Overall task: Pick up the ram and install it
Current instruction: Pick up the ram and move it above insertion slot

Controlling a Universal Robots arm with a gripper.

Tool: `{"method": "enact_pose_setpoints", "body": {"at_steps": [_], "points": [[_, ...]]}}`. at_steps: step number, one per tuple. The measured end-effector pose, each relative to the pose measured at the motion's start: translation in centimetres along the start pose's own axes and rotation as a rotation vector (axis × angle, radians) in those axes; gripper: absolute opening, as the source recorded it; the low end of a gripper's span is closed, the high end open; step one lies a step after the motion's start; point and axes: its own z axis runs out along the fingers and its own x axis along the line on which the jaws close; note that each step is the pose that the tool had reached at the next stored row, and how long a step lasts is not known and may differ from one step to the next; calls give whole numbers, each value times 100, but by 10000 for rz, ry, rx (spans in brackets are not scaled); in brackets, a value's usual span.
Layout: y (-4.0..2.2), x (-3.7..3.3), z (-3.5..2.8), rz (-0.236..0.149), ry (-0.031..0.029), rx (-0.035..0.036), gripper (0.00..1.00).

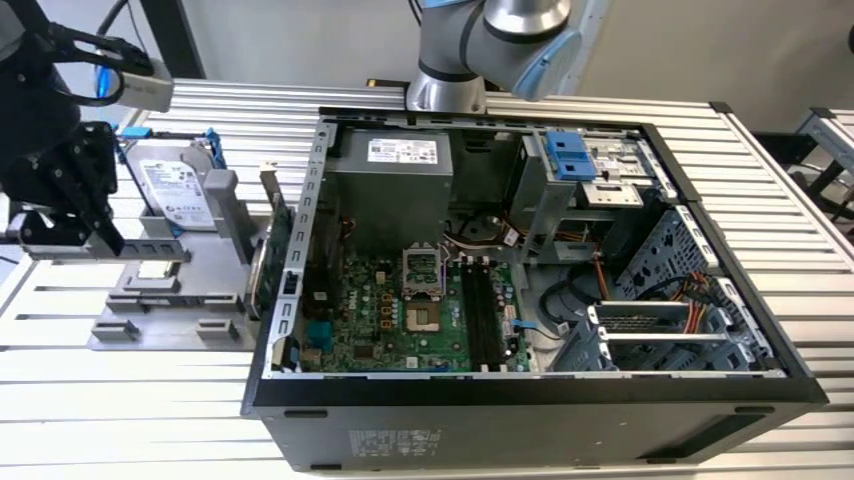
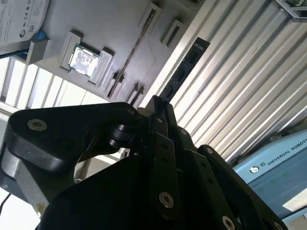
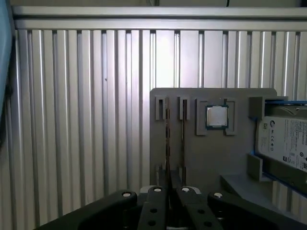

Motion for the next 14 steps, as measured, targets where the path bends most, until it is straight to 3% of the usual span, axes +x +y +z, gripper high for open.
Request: {"method": "enact_pose_setpoints", "body": {"at_steps": [8, 14], "points": [[1, -10, -240, 3, 16, 29, 0], [1, -10, -263, 3, 16, 32, 0]]}}
